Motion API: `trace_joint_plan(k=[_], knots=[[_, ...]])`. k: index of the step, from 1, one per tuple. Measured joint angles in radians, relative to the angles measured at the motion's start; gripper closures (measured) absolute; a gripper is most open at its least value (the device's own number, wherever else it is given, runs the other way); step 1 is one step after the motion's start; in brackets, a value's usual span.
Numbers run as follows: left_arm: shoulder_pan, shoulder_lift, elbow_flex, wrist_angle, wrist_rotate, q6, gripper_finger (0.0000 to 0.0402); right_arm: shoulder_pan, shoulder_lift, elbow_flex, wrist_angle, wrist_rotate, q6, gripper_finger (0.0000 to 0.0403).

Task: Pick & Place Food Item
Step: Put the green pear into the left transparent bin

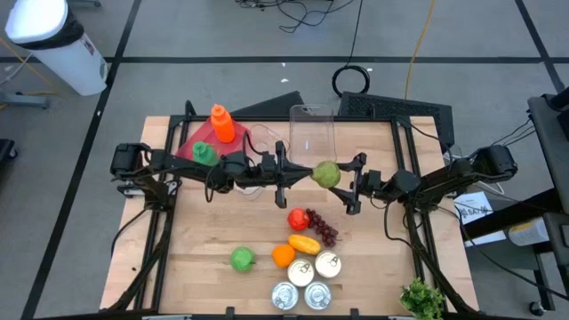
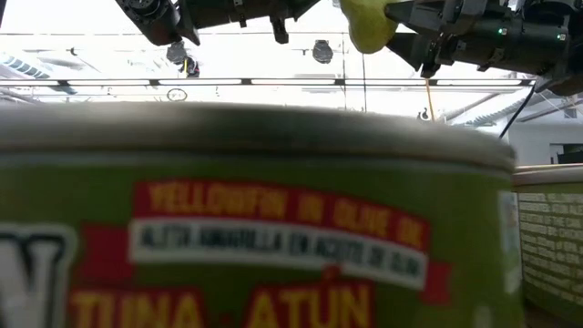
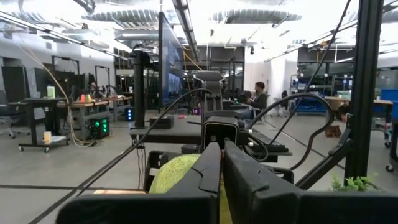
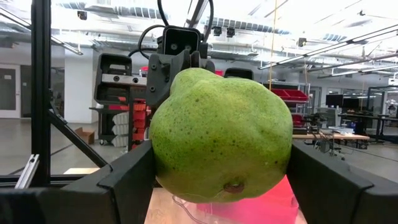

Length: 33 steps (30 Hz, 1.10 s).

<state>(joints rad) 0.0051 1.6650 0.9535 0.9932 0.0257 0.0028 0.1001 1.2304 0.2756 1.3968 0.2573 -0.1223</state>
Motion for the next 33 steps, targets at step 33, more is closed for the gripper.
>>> trace_joint_plan(k=[33], knots=[[0.262,-0.359,-0.128,-0.735,-0.361,-0.136,0.0396,0.0,0.001,0.0,-0.107,0.003,0.115,0.0021]])
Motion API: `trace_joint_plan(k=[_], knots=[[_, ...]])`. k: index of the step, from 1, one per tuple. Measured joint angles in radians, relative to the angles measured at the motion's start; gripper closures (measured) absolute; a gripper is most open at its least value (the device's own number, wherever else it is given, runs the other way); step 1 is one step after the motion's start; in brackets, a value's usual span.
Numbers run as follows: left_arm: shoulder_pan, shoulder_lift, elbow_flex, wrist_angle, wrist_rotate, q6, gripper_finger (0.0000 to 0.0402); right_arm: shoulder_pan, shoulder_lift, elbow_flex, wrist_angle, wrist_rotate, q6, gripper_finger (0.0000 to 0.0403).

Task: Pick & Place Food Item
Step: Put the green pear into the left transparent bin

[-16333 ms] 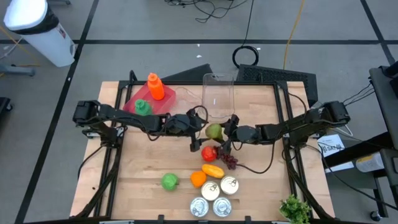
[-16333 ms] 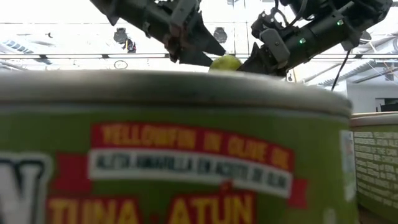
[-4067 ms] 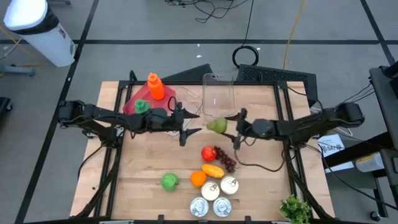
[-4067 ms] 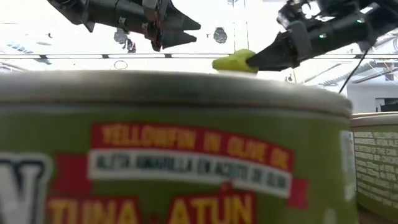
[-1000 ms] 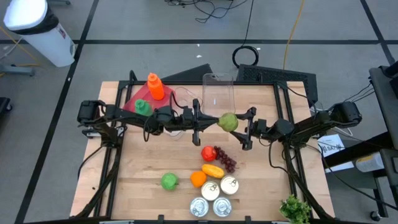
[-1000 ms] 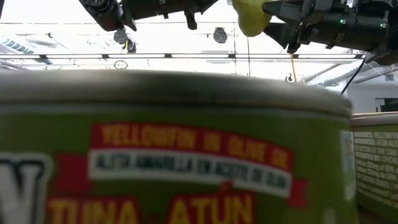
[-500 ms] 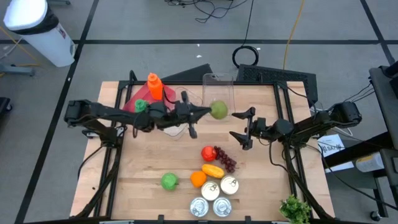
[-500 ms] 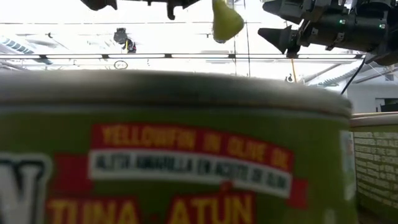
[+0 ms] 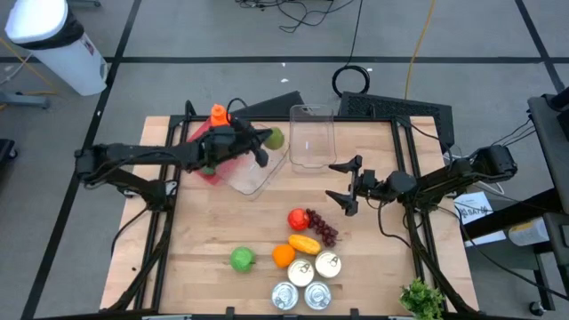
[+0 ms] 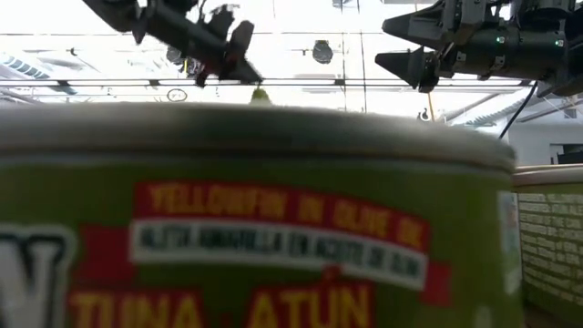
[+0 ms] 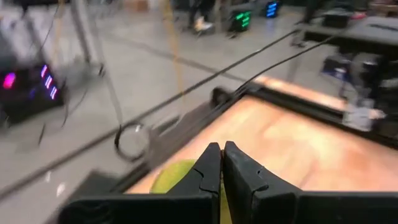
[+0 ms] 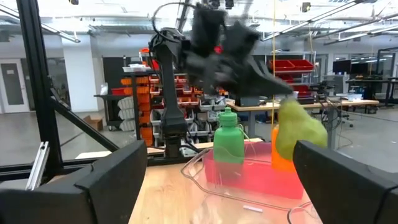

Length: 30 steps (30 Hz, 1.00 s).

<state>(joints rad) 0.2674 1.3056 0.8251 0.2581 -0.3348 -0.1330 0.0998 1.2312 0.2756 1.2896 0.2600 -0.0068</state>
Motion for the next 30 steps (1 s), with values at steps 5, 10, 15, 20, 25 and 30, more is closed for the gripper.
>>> trace_joint_plan(k=[5,10,15,20,25,30], knots=[[0.109,0.003,-0.104,0.025,0.012,-0.096,0.0396,0.0,0.0,0.0,0.0,0.0,-0.001,0.0023],[0.173,0.003,-0.203,0.14,0.067,-0.143,0.0396,0.0,0.0,0.0,0.0,0.0,-0.001,0.0021],[0.188,0.023,-0.242,0.158,0.072,-0.18,0.0396,0.0,0.0,0.0,0.0,0.0,-0.001,0.0023],[0.189,0.097,-0.243,0.192,0.072,-0.201,0.0396,0.0,0.0,0.0,0.0,0.0,-0.001,0.0022],[0.189,0.181,-0.243,0.257,0.062,-0.217,0.0396,0.0,0.0,0.0,0.0,0.0,-0.001,0.0023],[0.189,0.224,-0.242,0.279,0.056,-0.227,0.0395,0.0,0.0,0.0,0.0,0.0,-0.001,0.0023]])
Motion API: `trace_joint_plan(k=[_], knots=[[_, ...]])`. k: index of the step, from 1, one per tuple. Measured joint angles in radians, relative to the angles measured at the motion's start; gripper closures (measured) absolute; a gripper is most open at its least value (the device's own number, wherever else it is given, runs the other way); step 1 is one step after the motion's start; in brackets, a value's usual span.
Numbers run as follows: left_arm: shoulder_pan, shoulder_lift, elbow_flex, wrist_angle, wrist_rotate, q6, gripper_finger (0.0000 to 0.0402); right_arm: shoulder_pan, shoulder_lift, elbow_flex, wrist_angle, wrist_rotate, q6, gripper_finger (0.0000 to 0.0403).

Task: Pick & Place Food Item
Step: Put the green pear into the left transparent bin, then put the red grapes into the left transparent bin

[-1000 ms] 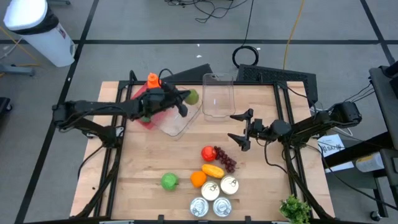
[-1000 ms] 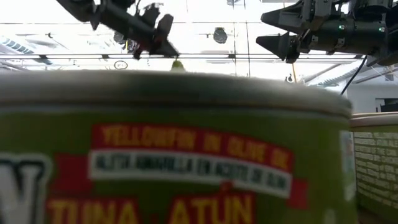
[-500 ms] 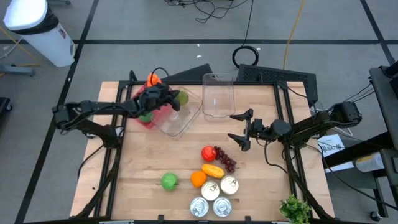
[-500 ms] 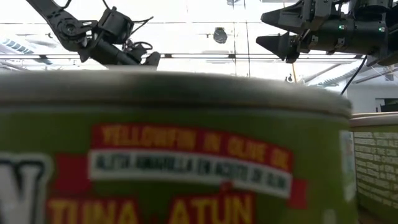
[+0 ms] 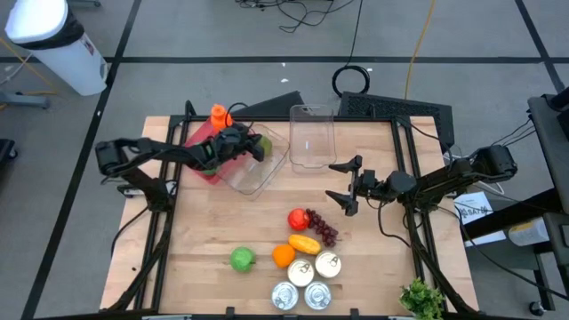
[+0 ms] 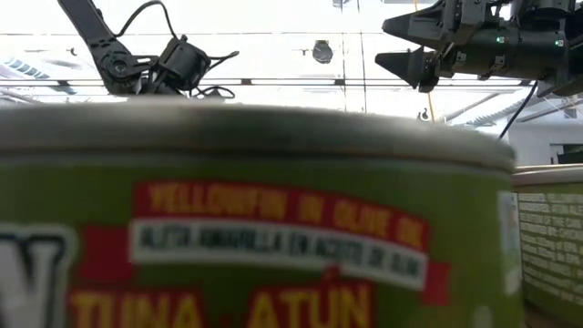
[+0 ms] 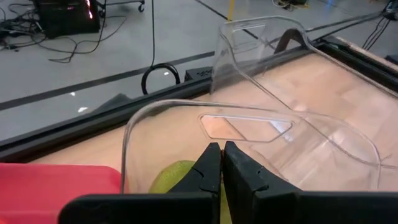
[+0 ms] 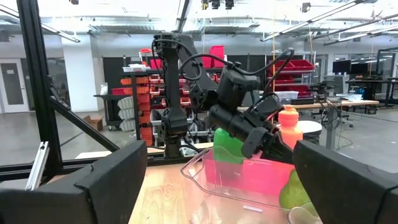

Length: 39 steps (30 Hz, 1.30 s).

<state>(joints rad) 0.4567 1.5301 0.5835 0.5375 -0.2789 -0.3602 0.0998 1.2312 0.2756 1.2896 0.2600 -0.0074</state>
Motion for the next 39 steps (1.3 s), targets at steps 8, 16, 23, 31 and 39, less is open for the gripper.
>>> trace_joint_plan(k=[8,16,23,31,39], knots=[[-0.006,0.011,0.0,0.003,-0.016,0.047,0.0333,0.0,0.0,0.0,0.0,0.0,0.0,0.0023],[-0.007,-0.006,0.0,0.063,-0.047,0.047,0.0264,0.0,0.0,-0.001,-0.013,-0.002,0.0,0.0023],[-0.021,-0.12,0.002,0.046,-0.001,0.12,0.0198,0.002,0.0,-0.001,-0.077,-0.057,0.007,0.0022],[-0.105,-0.3,0.003,0.011,0.063,0.149,0.0173,0.165,0.0,0.144,-0.636,-0.057,0.104,0.0023],[-0.18,-0.344,0.003,0.009,0.062,0.148,0.0172,0.34,0.108,0.49,-1.42,0.154,0.463,0.0023]])
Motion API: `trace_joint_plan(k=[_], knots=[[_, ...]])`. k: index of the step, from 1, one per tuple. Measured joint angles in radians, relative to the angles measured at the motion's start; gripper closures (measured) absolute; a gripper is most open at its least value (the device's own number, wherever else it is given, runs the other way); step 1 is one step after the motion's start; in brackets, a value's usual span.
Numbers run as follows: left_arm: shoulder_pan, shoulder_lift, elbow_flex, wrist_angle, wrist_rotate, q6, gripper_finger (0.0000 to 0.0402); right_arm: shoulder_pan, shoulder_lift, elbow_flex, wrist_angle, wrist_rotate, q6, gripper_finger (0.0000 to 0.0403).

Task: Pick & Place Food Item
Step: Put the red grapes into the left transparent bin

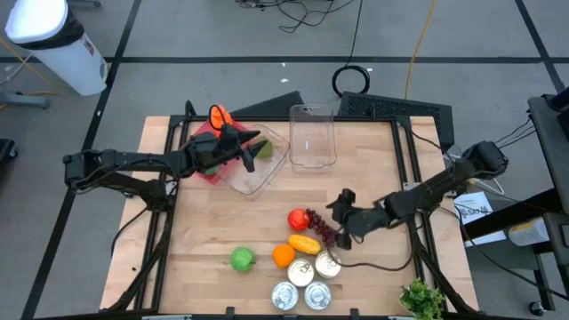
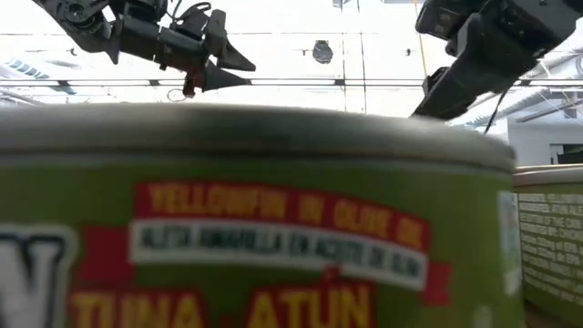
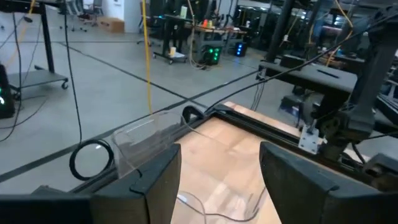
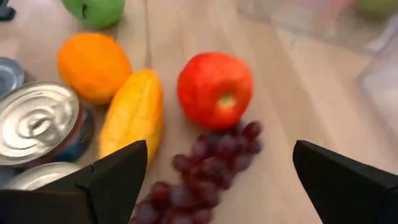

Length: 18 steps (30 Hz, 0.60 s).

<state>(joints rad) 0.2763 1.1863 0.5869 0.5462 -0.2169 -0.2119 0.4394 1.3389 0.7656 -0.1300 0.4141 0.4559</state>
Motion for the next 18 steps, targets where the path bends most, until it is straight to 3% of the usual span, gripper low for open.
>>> trace_joint_plan(k=[11,18], knots=[[-0.053,0.049,0.0,0.003,0.001,-0.057,0.0172,0.005,0.229,0.026,-0.016,-0.103,0.161,0.0031],[-0.095,0.054,0.0,0.004,0.033,-0.026,0.0172,0.007,0.294,0.026,-0.007,-0.104,0.194,0.0118]])
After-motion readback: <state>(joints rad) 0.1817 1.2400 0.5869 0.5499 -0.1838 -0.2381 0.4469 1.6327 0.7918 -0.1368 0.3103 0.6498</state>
